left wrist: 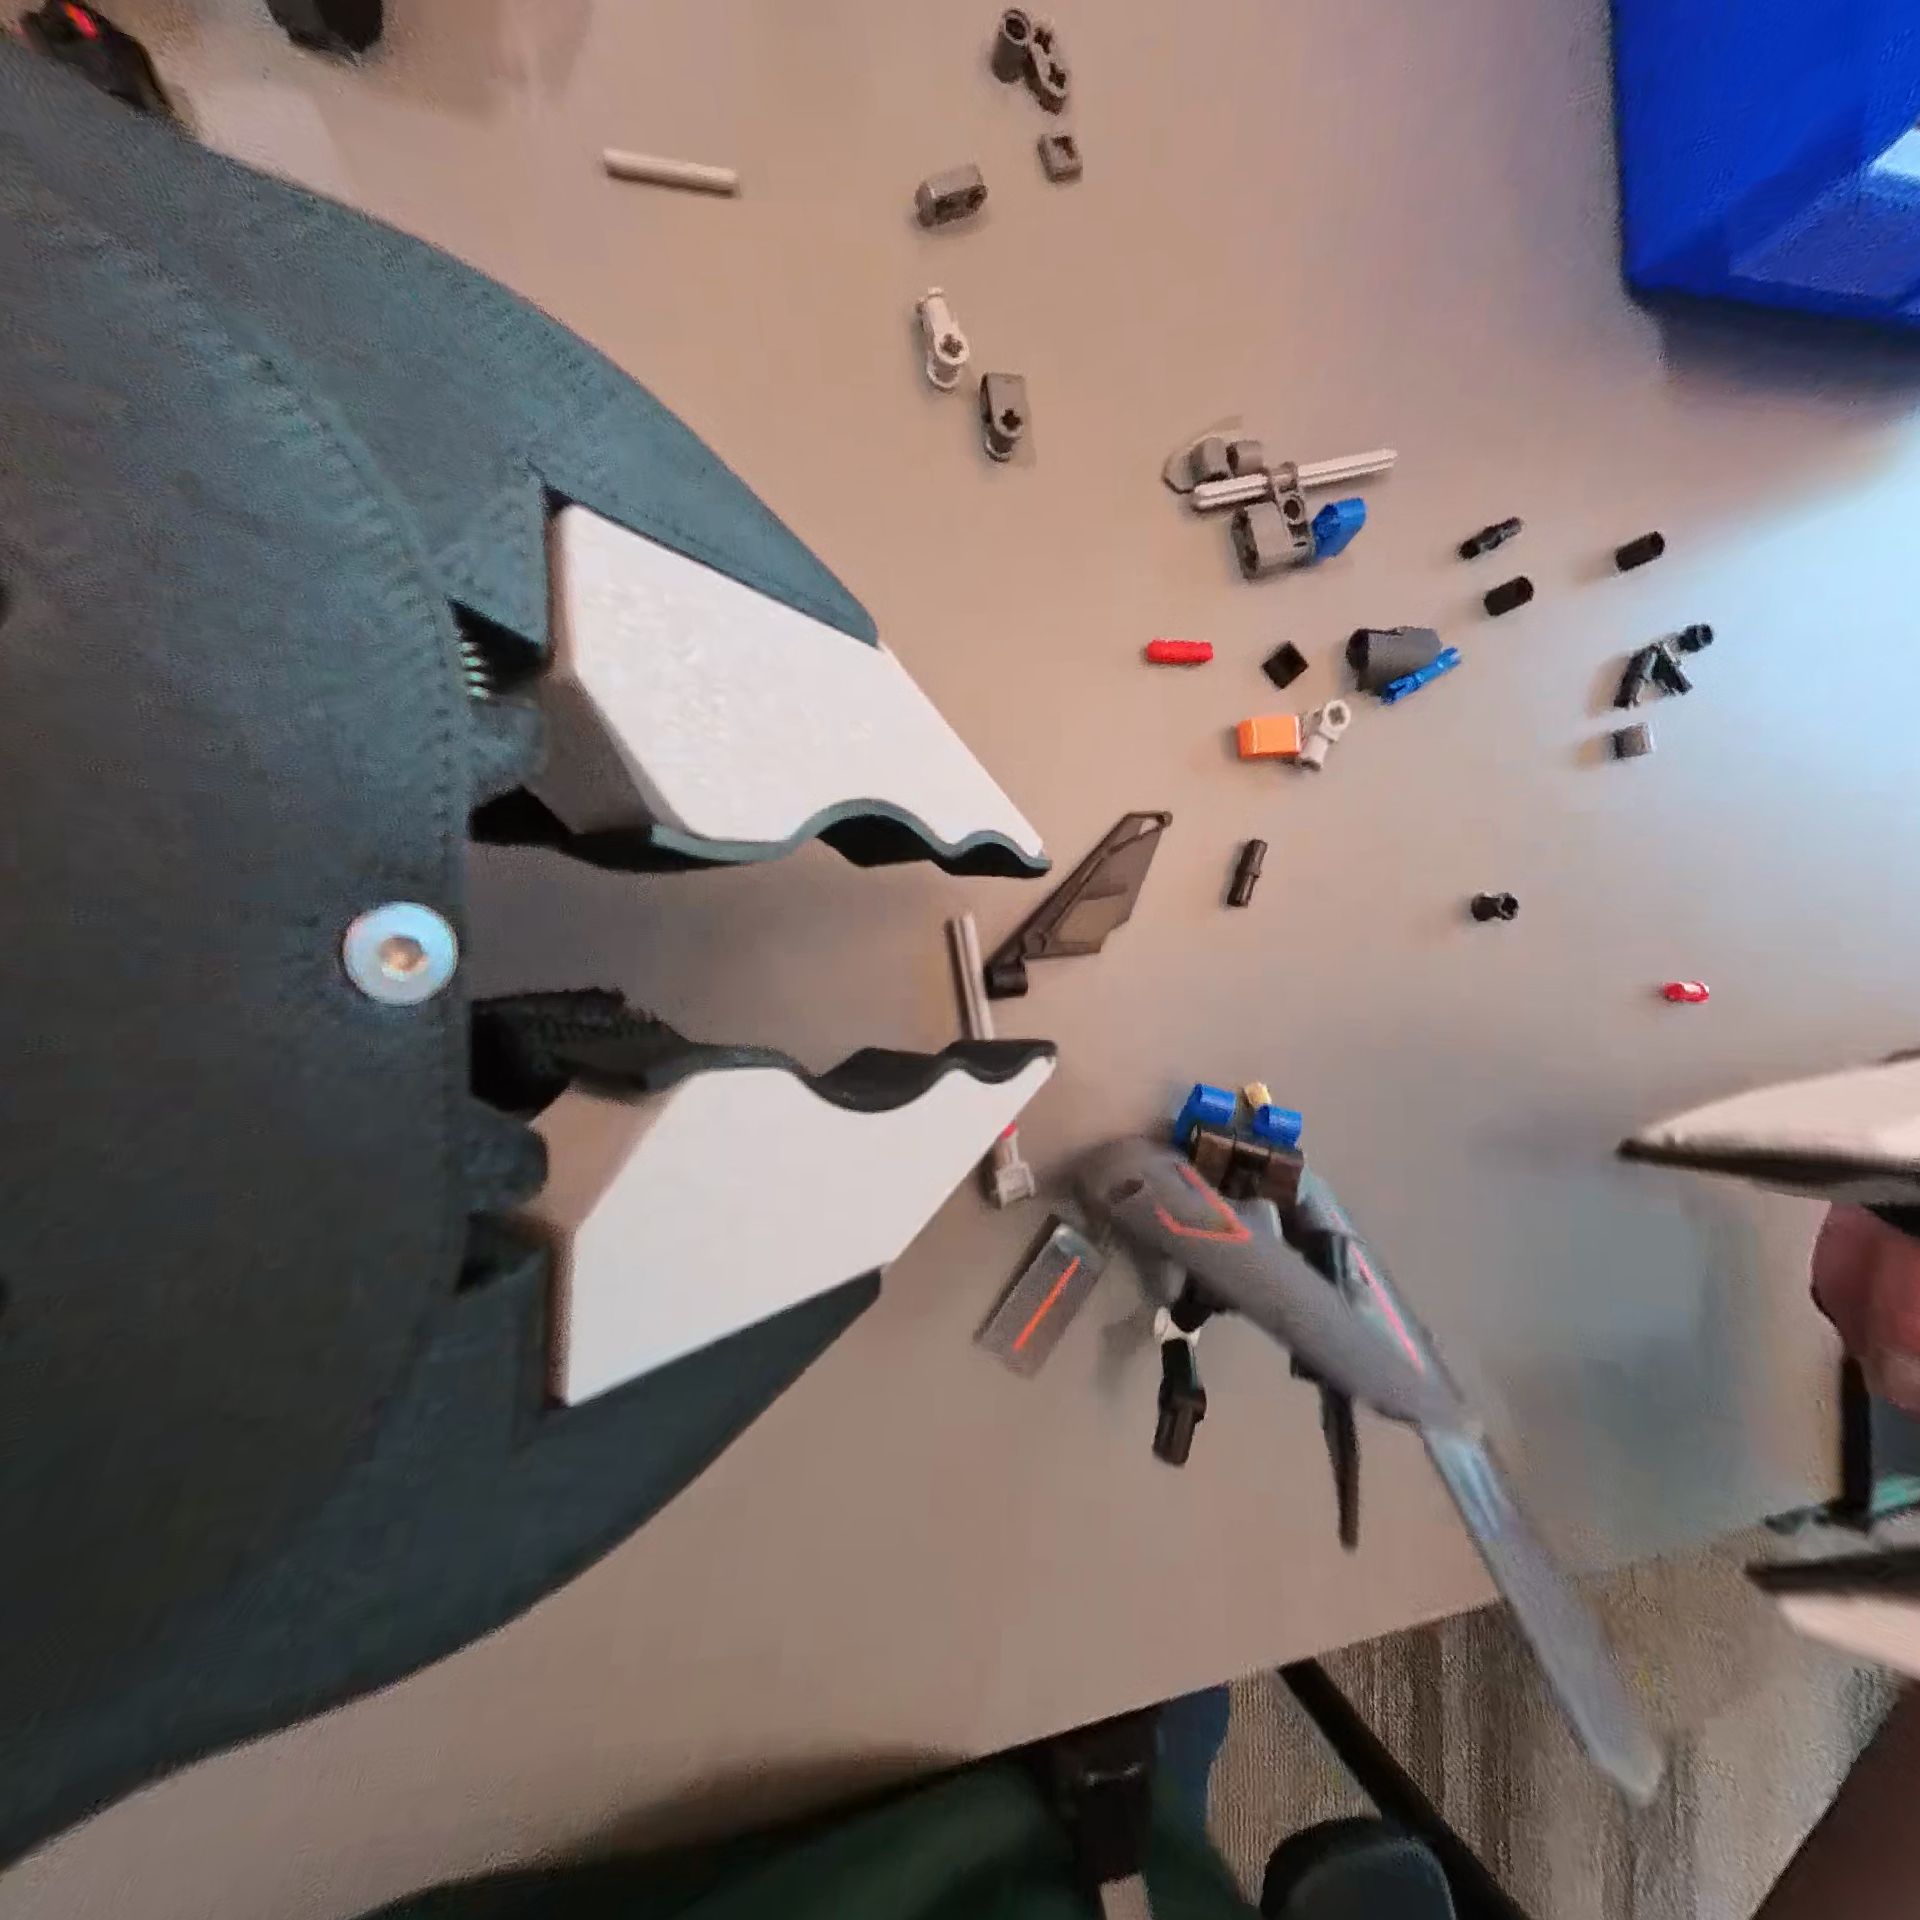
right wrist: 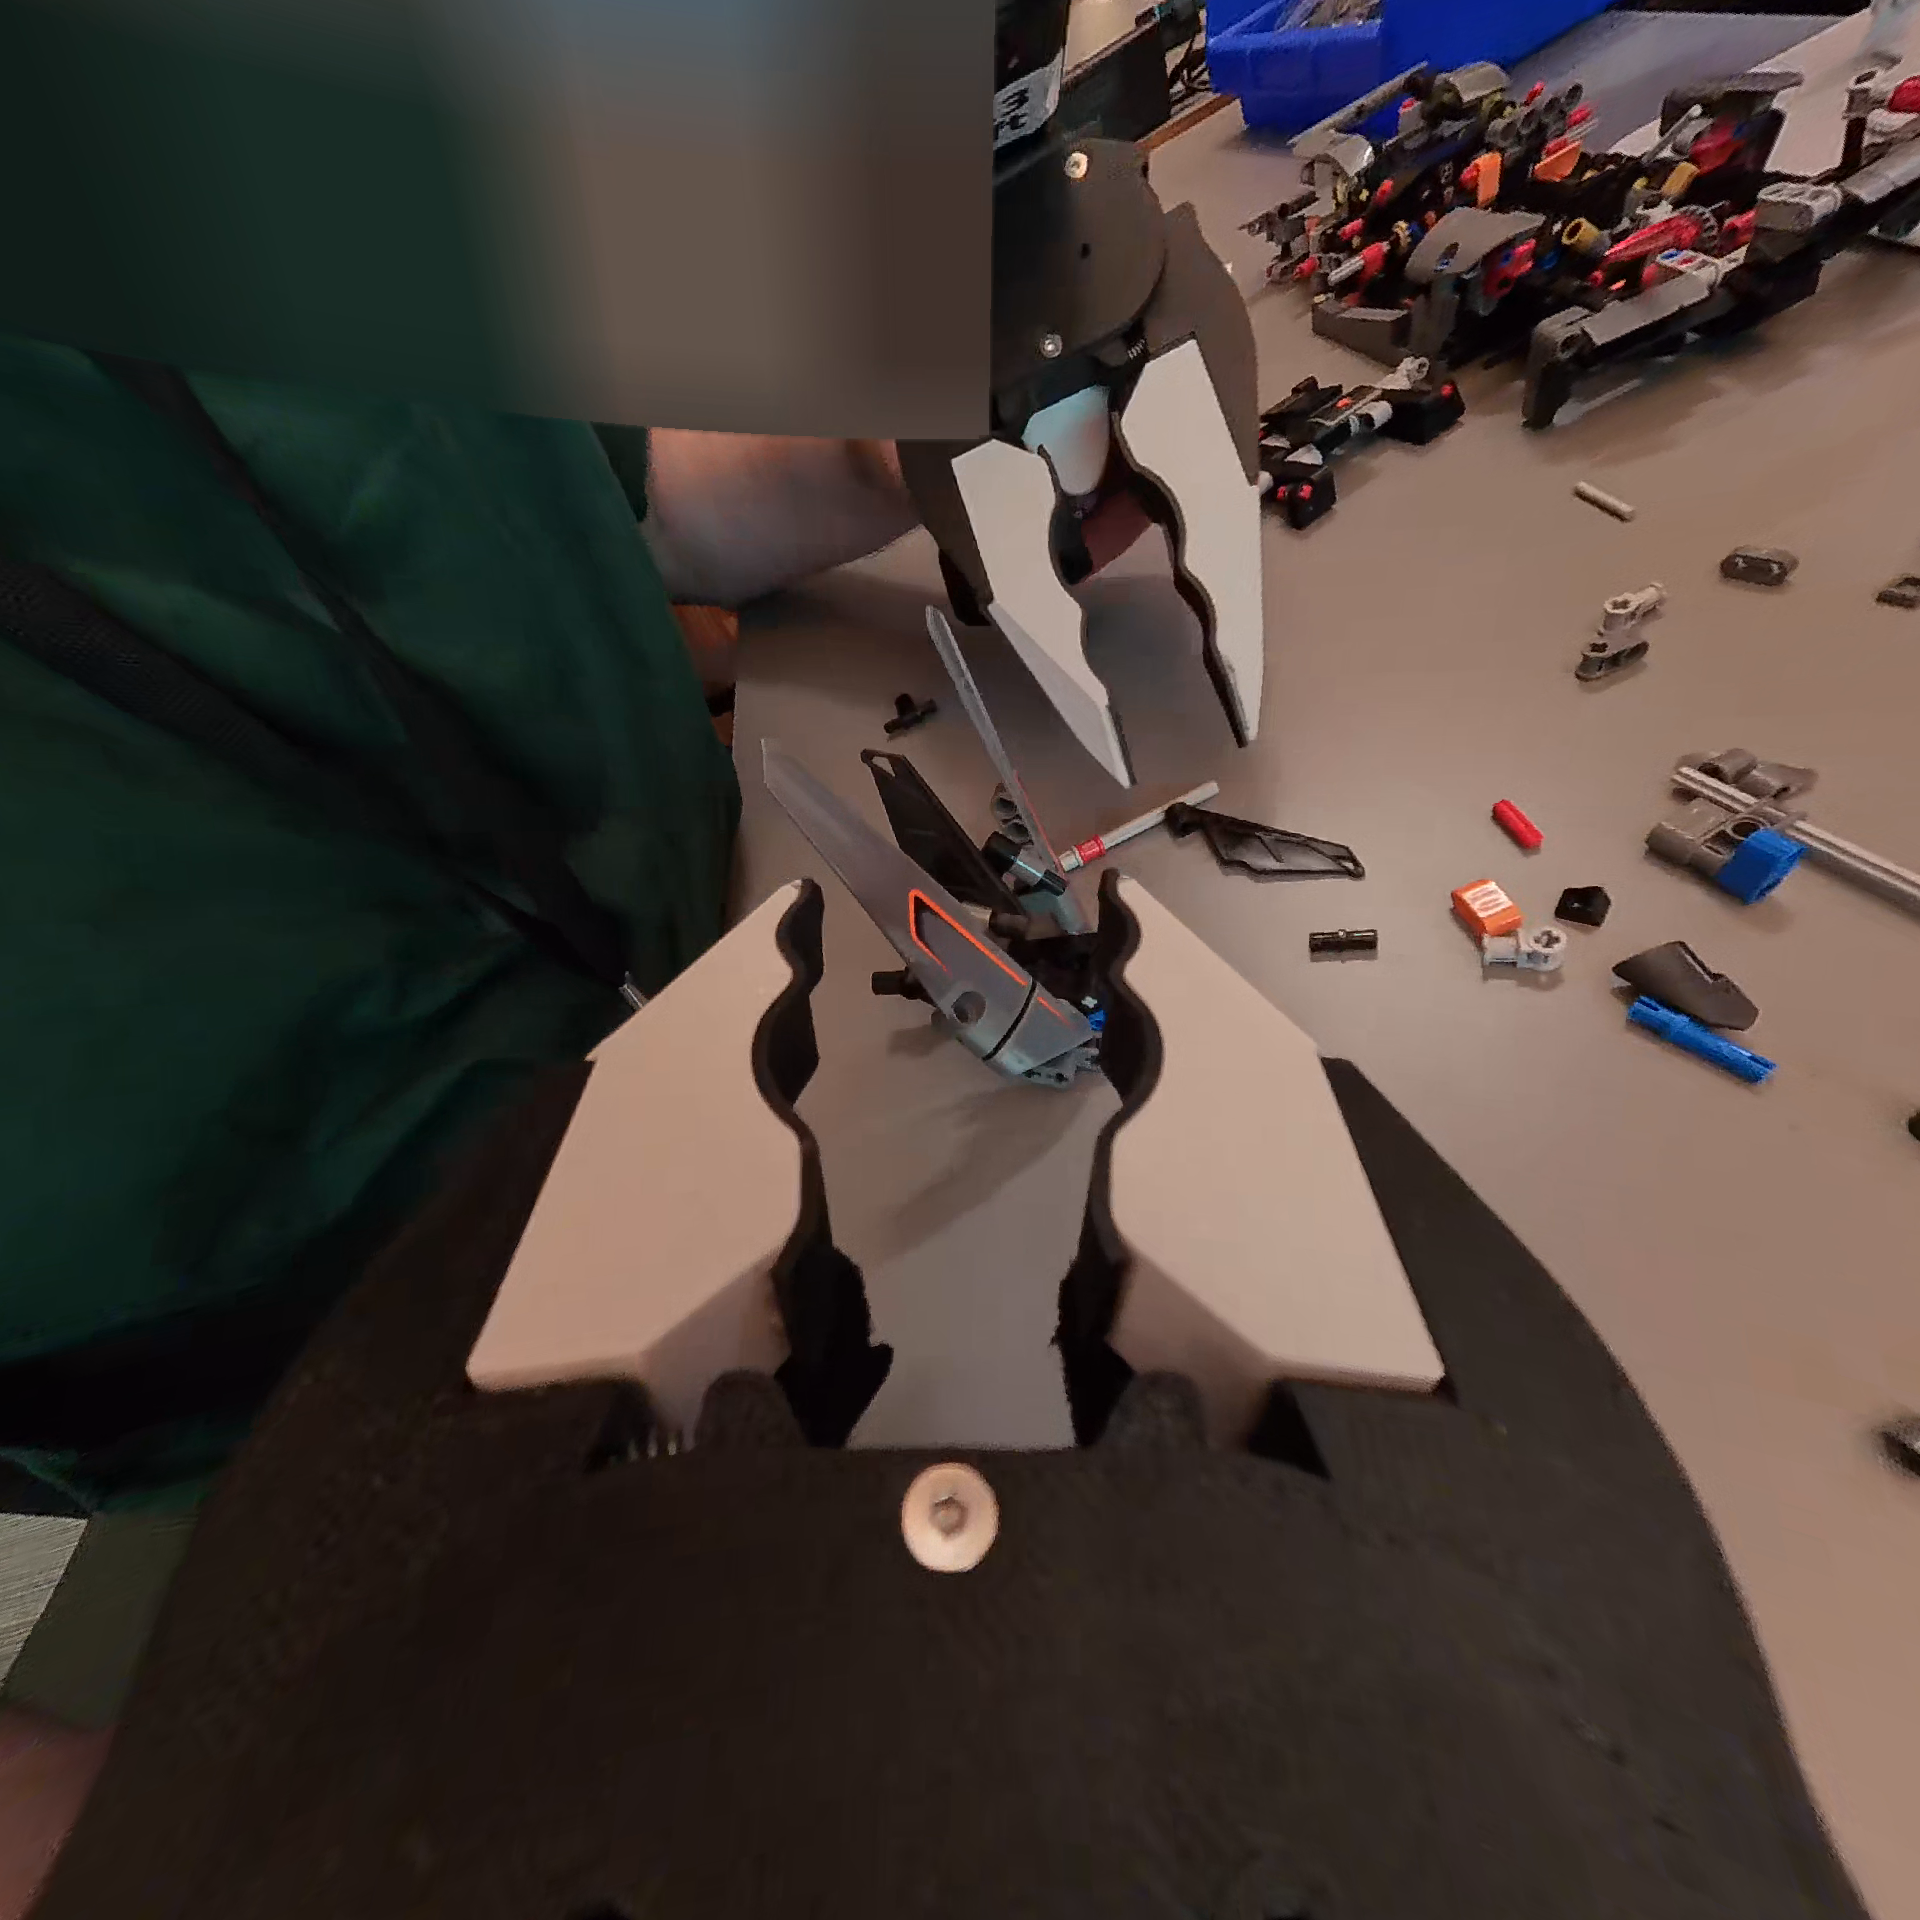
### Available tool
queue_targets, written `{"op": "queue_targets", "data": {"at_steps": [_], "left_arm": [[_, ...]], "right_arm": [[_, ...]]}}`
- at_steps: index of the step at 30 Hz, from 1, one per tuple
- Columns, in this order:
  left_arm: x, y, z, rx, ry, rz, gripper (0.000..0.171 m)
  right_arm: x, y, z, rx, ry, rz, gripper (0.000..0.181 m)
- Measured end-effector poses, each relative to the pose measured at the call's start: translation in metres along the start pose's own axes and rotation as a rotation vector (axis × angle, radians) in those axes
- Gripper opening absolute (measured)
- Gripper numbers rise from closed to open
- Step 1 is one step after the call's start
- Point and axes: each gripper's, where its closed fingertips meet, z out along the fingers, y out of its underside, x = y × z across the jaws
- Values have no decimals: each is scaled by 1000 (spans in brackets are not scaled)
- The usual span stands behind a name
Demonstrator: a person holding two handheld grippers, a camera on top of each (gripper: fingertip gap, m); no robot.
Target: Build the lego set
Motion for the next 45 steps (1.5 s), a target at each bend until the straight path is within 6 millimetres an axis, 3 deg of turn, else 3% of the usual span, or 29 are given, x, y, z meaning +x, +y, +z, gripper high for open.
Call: {"op": "queue_targets", "data": {"at_steps": [6,10,15,24,30,40,45], "left_arm": [[2,13,21,-148,-25,40,19],[-4,14,21,-155,-85,42,6],[-6,13,20,-123,-120,62,4],[-4,-37,1,134,-84,136,5],[-5,-47,-4,104,-82,251,5],[6,-64,-6,188,-18,285,5],[7,-73,-7,248,-35,312,5]], "right_arm": [[-2,2,2,22,-11,-20,48],[-1,4,1,33,-22,-21,47],[6,5,3,11,5,-42,47],[36,-17,-7,5,108,-25,45],[52,-19,-6,-133,287,-148,37],[44,-28,-3,-157,350,-216,18],[40,-33,-2,-166,365,-210,24]]}}
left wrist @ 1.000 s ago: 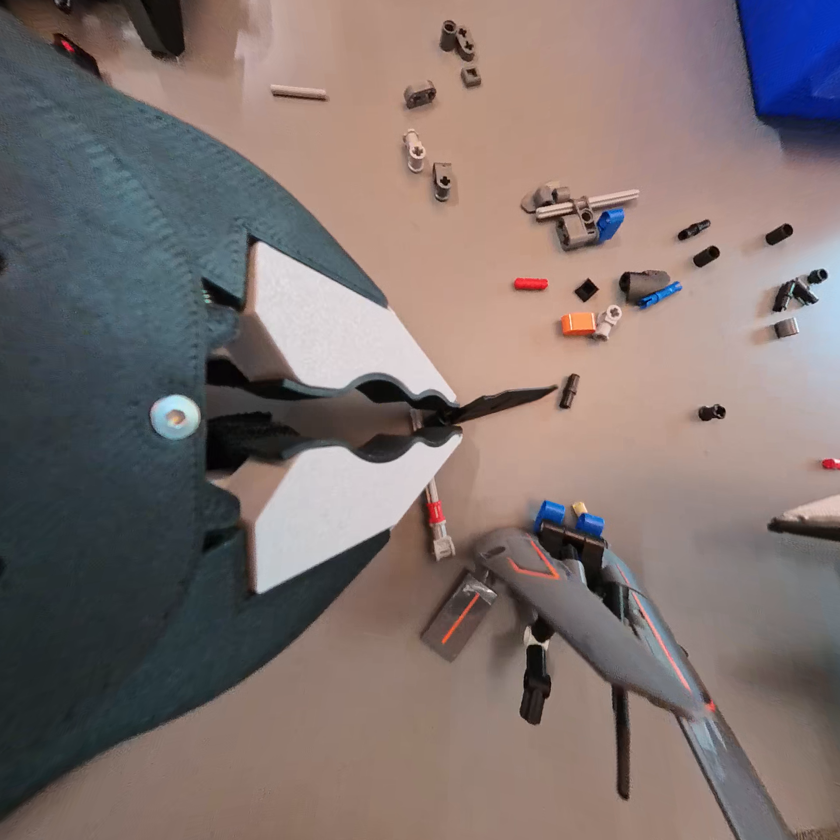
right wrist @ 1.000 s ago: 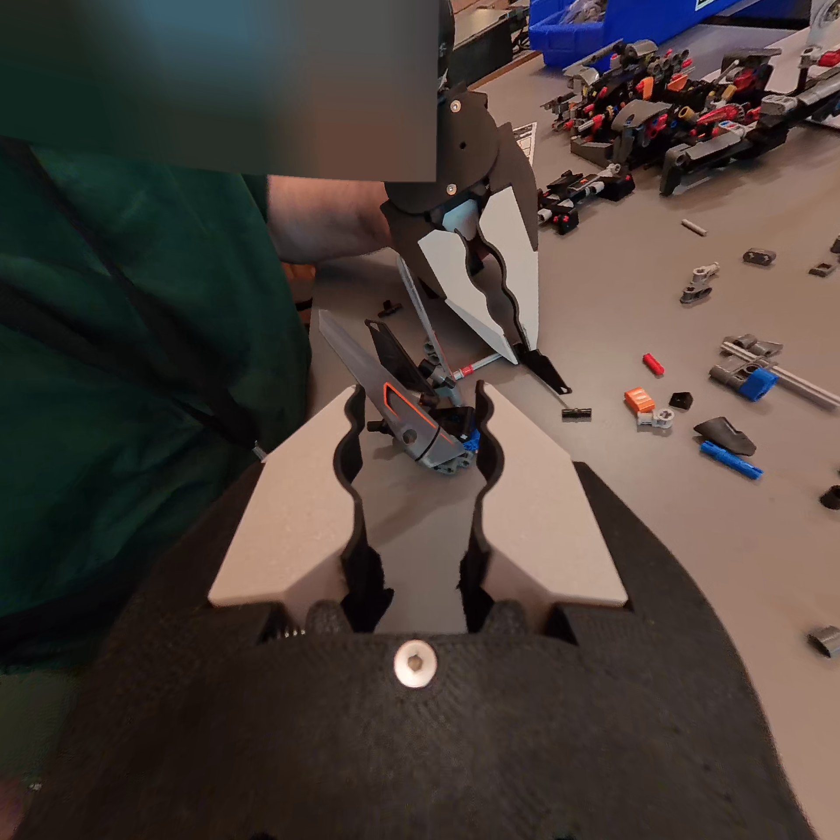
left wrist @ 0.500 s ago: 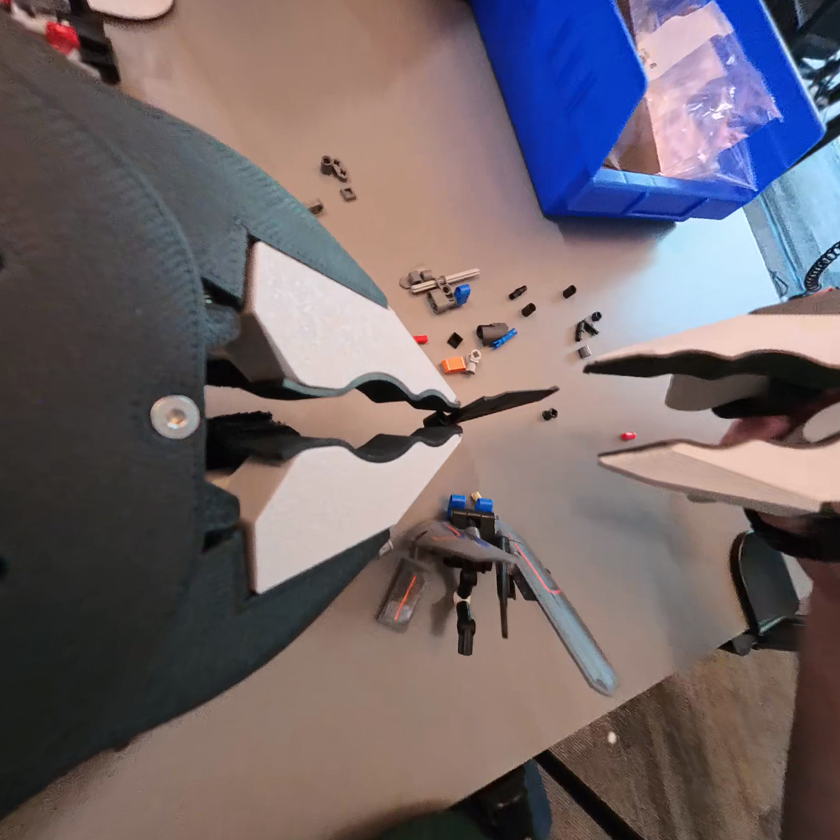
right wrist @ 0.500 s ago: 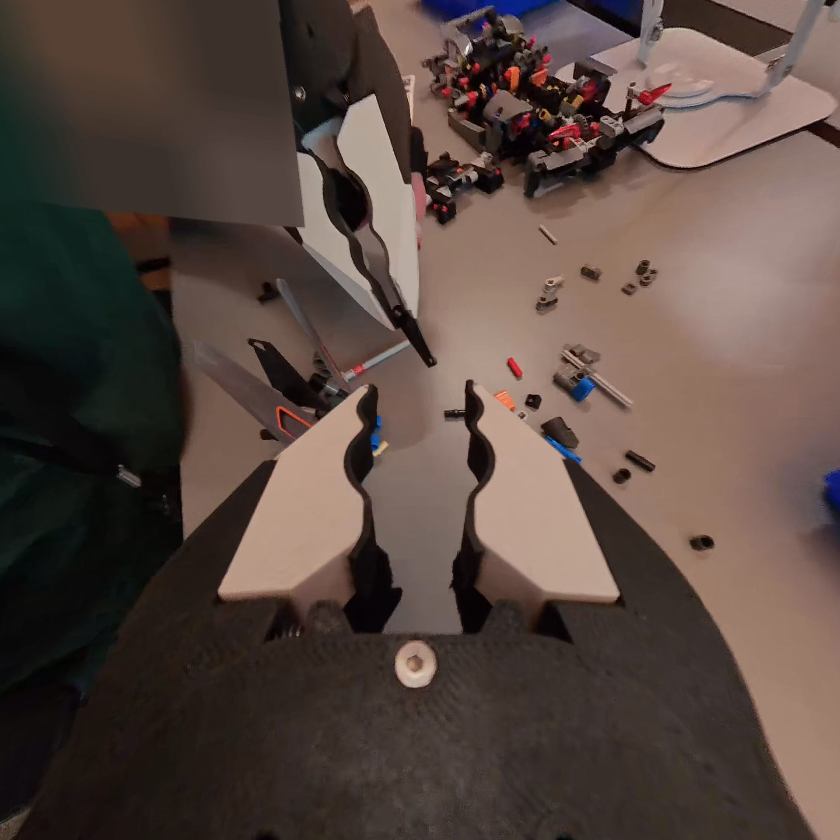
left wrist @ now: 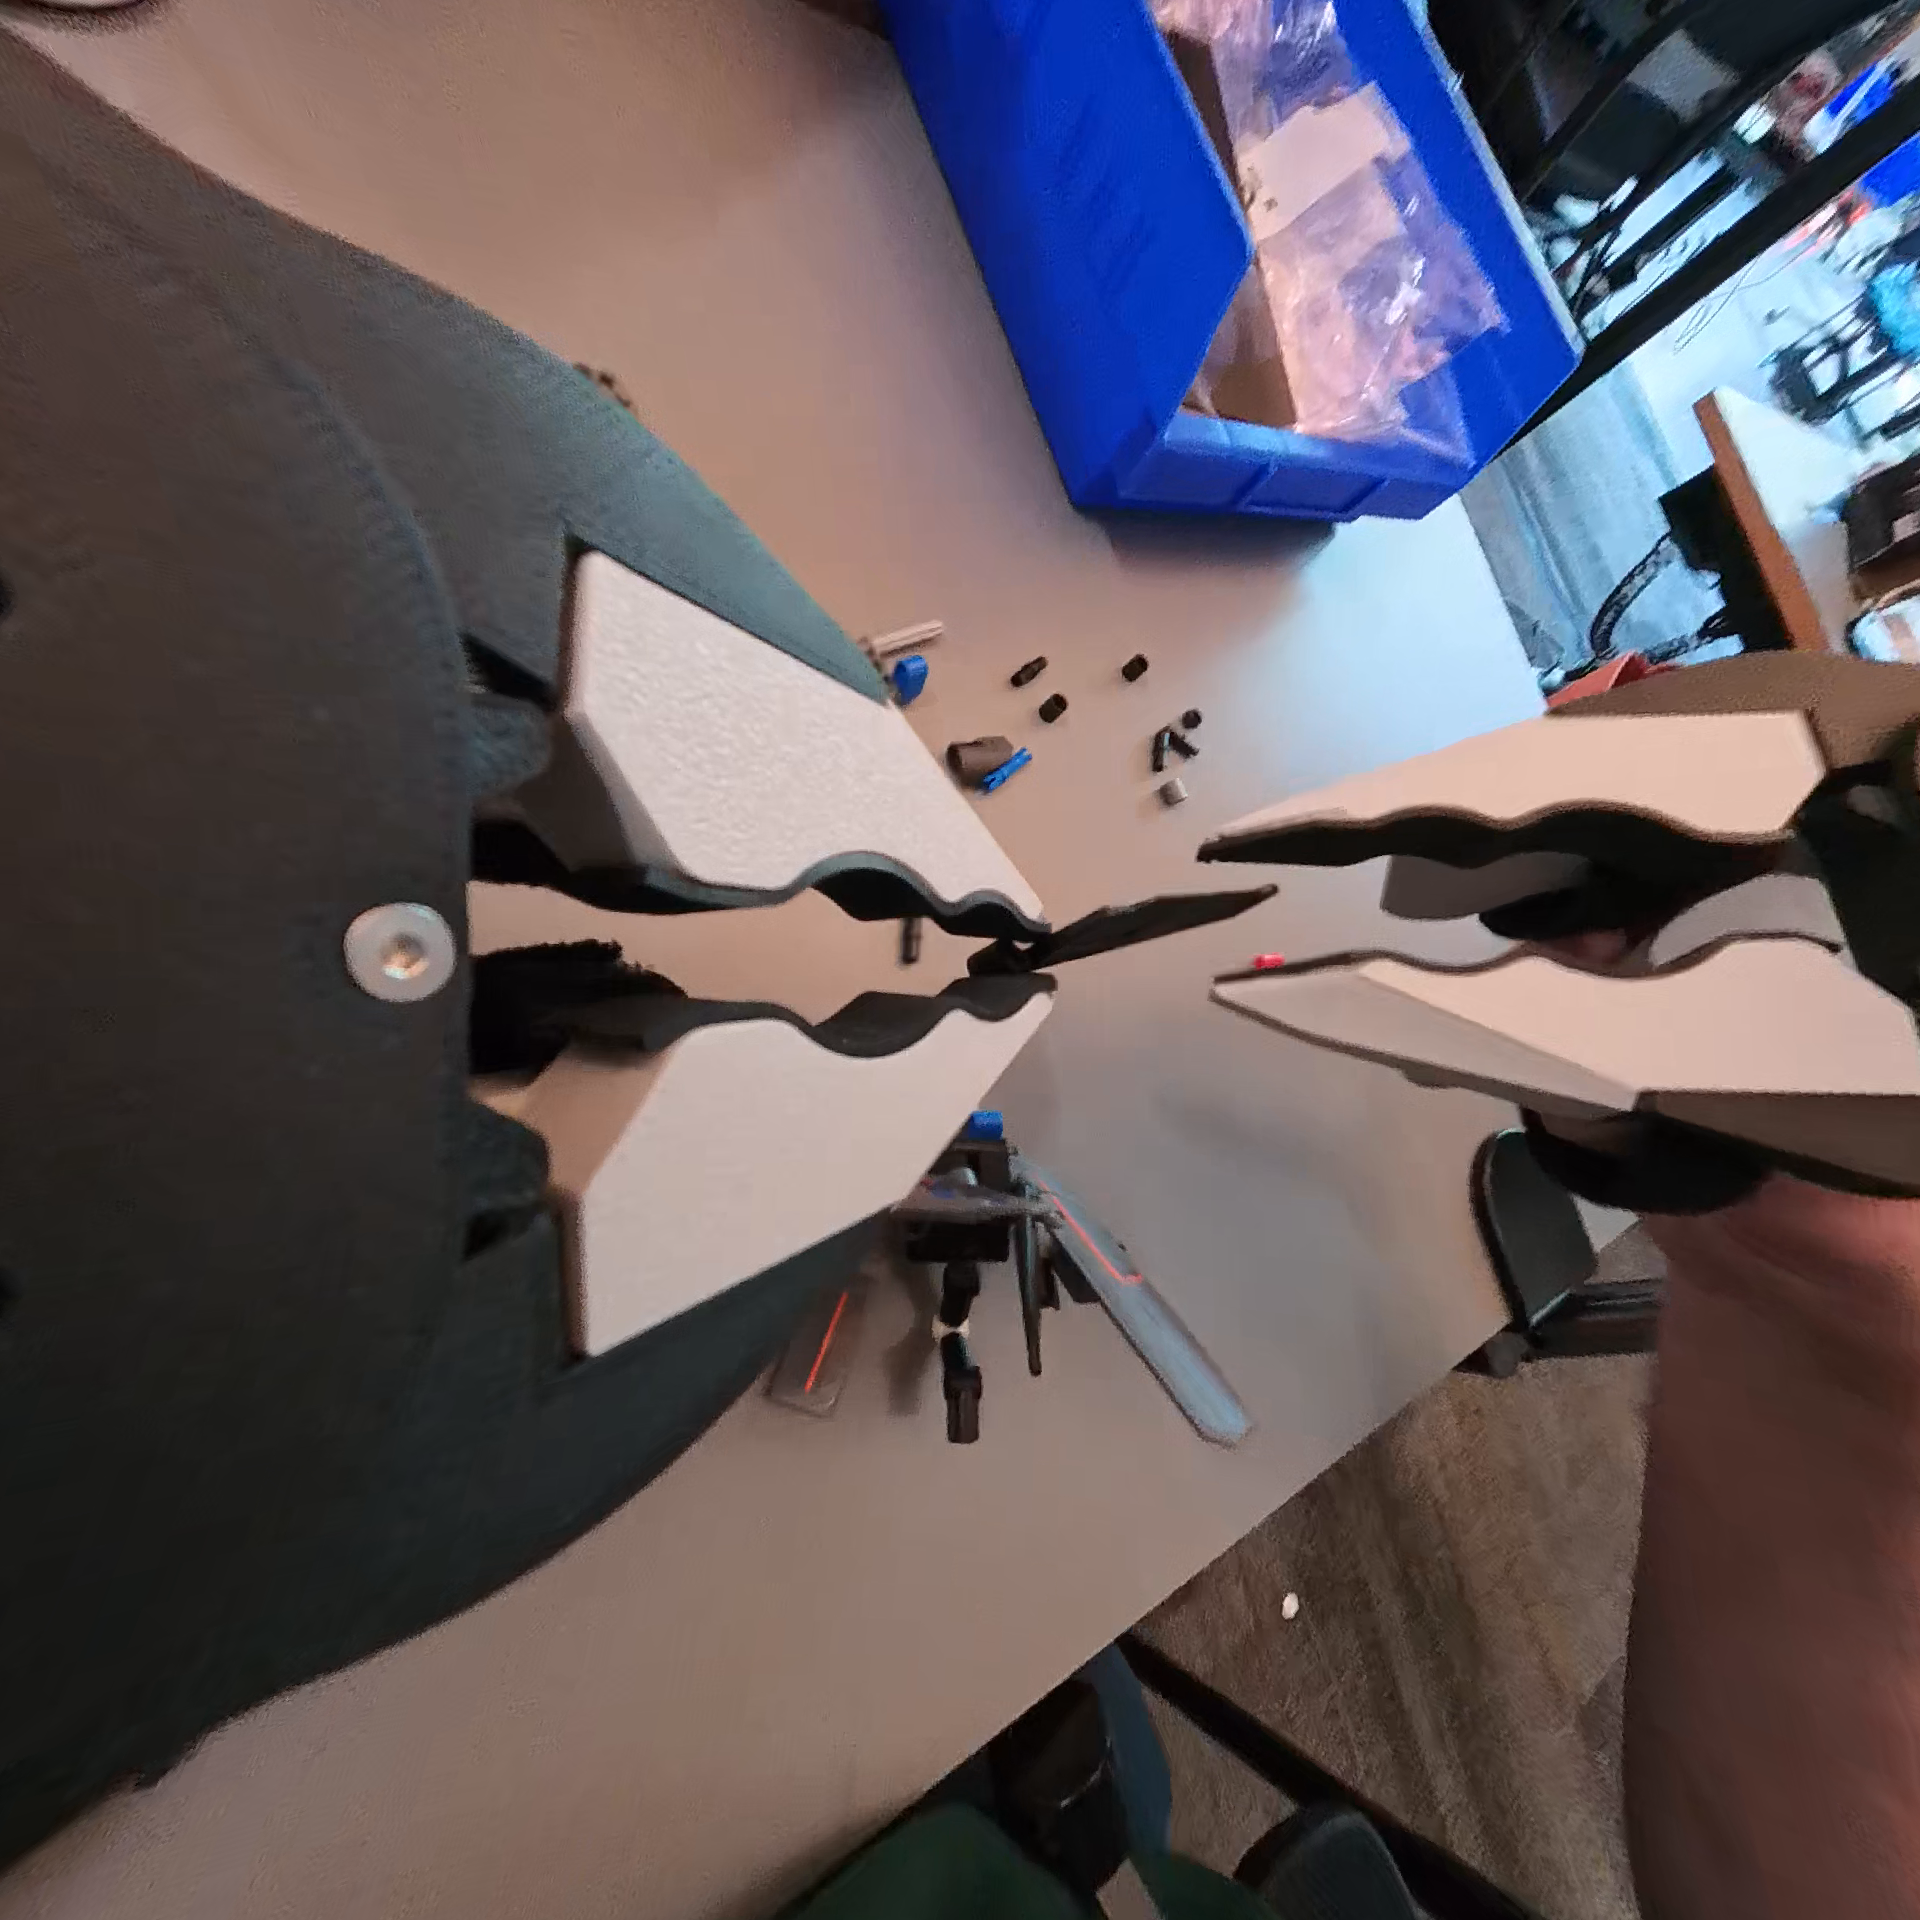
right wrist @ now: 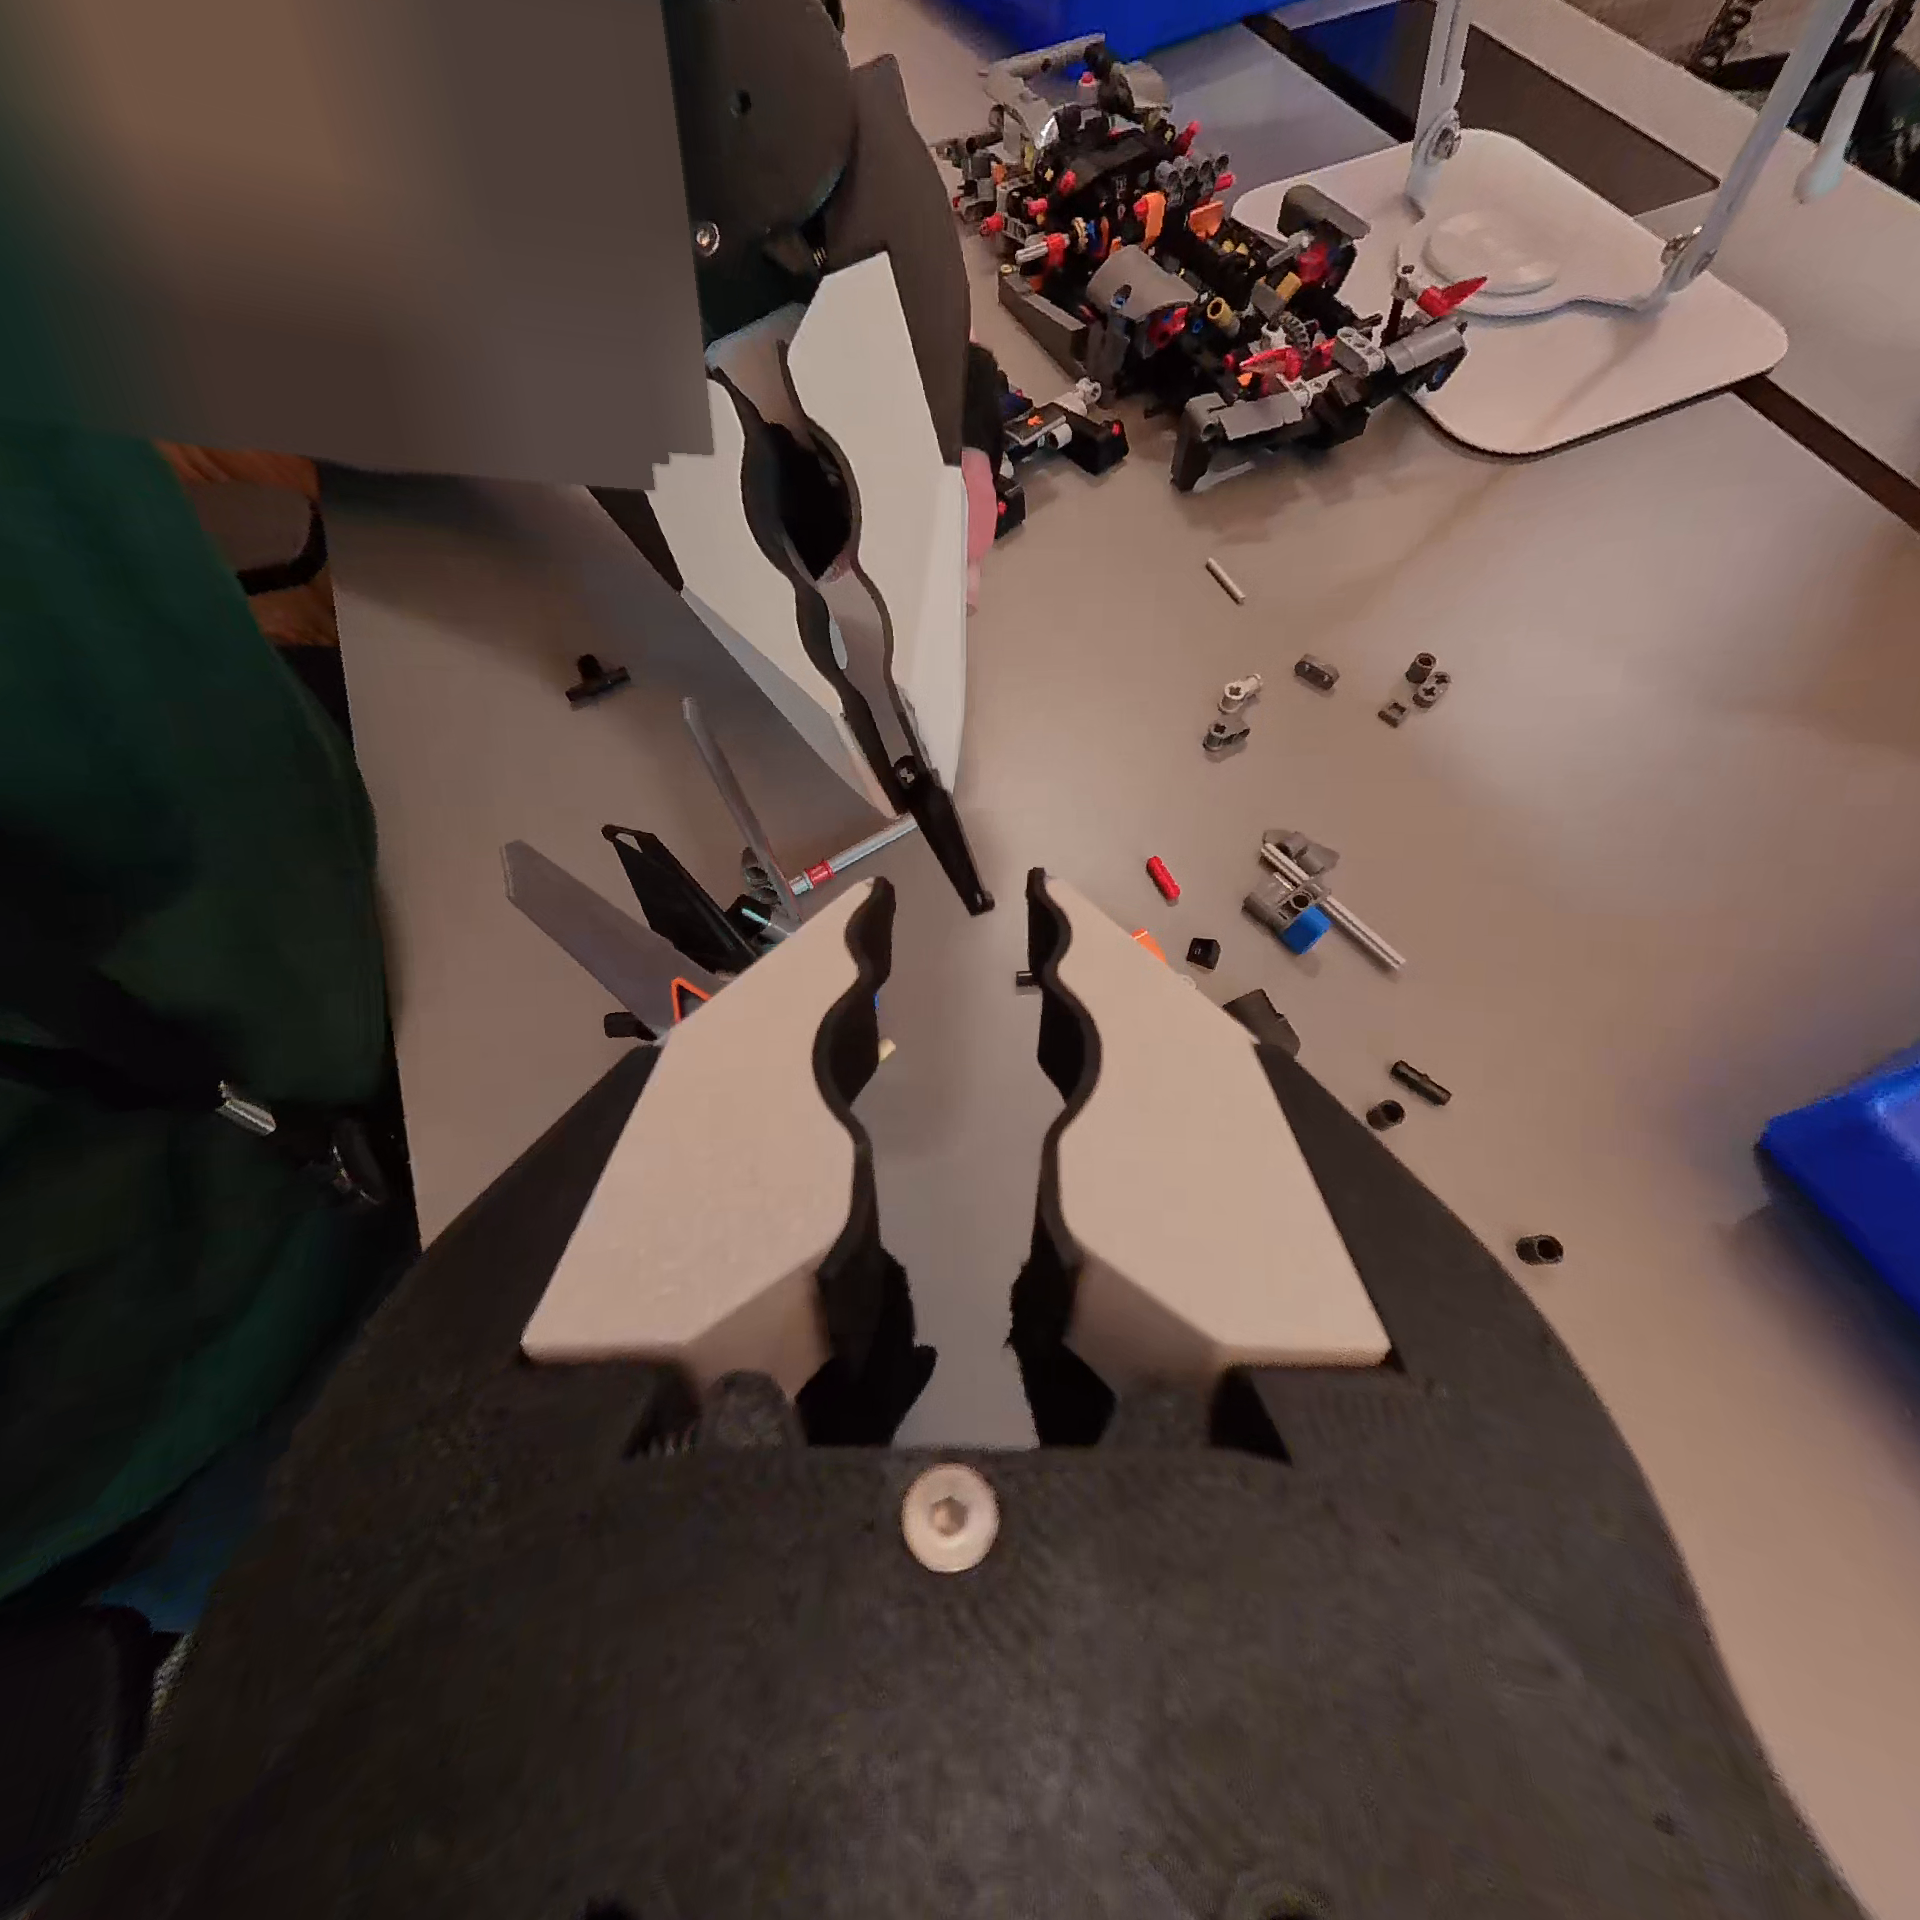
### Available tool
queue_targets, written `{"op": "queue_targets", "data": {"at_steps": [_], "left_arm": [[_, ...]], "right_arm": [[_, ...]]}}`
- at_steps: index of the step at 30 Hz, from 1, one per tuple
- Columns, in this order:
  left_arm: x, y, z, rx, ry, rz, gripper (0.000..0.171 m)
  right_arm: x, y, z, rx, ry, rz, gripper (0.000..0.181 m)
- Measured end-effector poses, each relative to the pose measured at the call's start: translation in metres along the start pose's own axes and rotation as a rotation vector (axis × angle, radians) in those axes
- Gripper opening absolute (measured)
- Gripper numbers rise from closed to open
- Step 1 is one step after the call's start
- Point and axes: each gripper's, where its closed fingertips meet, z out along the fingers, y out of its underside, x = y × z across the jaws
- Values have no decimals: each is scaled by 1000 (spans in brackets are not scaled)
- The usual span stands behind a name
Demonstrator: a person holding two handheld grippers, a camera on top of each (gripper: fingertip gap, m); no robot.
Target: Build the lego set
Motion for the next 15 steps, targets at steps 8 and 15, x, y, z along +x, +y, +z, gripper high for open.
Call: {"op": "queue_targets", "data": {"at_steps": [8,15], "left_arm": [[-1,-14,-5,71,-35,107,5],[0,-21,-10,119,-31,119,5]], "right_arm": [[-8,-10,-10,26,34,-4,18],[-14,-20,-14,15,92,-68,11]]}}
